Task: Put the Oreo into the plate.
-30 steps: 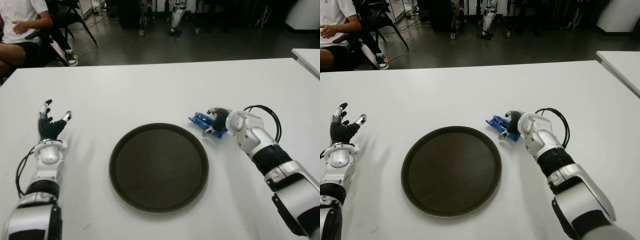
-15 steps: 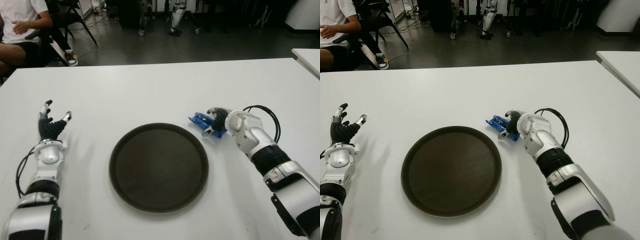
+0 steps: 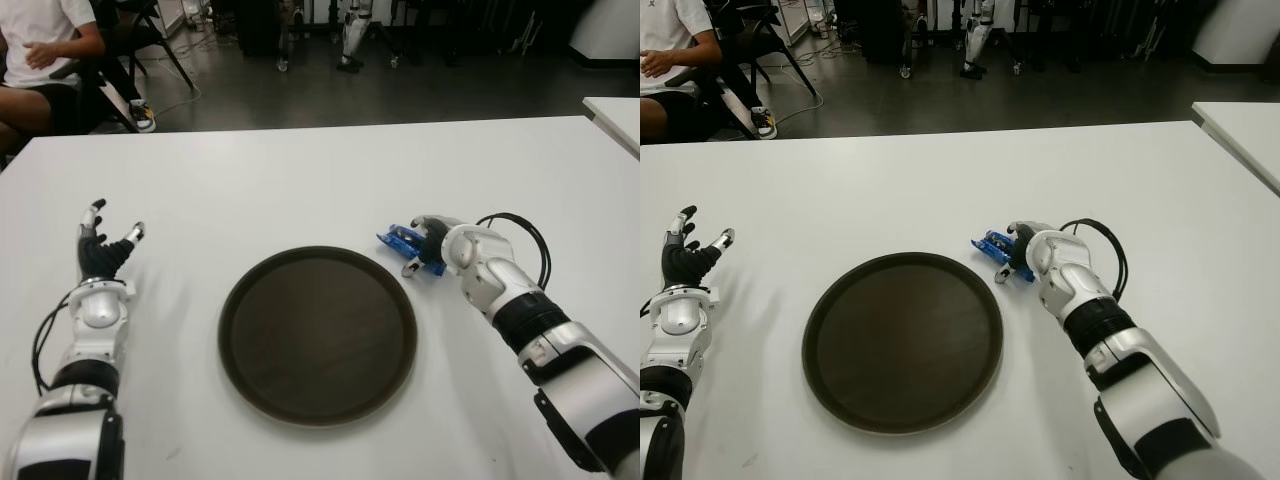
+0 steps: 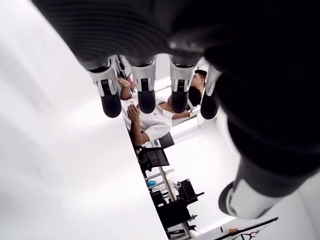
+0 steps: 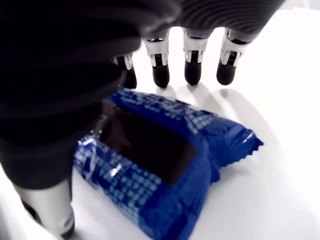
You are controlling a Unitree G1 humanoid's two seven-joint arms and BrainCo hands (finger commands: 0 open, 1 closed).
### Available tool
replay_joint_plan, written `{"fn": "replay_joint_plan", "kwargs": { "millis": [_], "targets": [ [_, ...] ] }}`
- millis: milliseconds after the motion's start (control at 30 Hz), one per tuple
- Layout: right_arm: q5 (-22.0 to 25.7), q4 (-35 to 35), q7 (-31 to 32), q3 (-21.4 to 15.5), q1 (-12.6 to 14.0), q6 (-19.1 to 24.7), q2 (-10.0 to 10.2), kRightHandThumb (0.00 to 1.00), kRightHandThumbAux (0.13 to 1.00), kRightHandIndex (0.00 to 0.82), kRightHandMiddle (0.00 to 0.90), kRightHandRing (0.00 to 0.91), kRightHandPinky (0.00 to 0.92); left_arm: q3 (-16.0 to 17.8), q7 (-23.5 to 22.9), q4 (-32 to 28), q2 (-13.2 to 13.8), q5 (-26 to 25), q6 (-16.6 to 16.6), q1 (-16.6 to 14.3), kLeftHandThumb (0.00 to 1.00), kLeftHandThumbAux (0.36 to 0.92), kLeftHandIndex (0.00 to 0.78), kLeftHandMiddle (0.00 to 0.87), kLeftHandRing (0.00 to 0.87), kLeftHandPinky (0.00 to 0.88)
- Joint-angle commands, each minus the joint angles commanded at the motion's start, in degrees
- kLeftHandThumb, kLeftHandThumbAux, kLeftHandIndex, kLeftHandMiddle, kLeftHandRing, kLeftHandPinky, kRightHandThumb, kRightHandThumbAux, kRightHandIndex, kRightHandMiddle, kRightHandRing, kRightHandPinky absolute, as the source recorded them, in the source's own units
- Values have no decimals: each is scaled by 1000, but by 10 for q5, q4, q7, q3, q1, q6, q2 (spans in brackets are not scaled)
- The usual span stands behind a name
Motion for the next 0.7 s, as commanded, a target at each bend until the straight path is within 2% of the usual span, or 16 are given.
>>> {"fn": "replay_joint_plan", "kwargs": {
  "millis": [133, 333, 467, 700],
  "targets": [
    [-3, 1, 5, 5, -3, 3, 1, 0, 746, 24, 79, 43, 0, 0, 0, 3, -1, -1, 0, -1, 0, 754, 0, 0, 0, 0],
    [-1, -8, -5, 3, 5, 6, 1, 0, 759, 13, 73, 36, 0, -1, -1, 1, 1, 2, -2, 1, 0, 728, 3, 0, 0, 0],
    [3, 32, -24, 2, -4, -19, 6, 0, 766, 11, 77, 39, 0, -2, 0, 1, 2, 3, -2, 1, 0, 717, 2, 0, 0, 0],
    [-1, 32, -23, 4, -5, -26, 5, 0, 757, 19, 79, 41, 0, 1, 4, 8, -2, -1, -1, -2, 0, 710, 3, 0, 0, 0]
  ]
}}
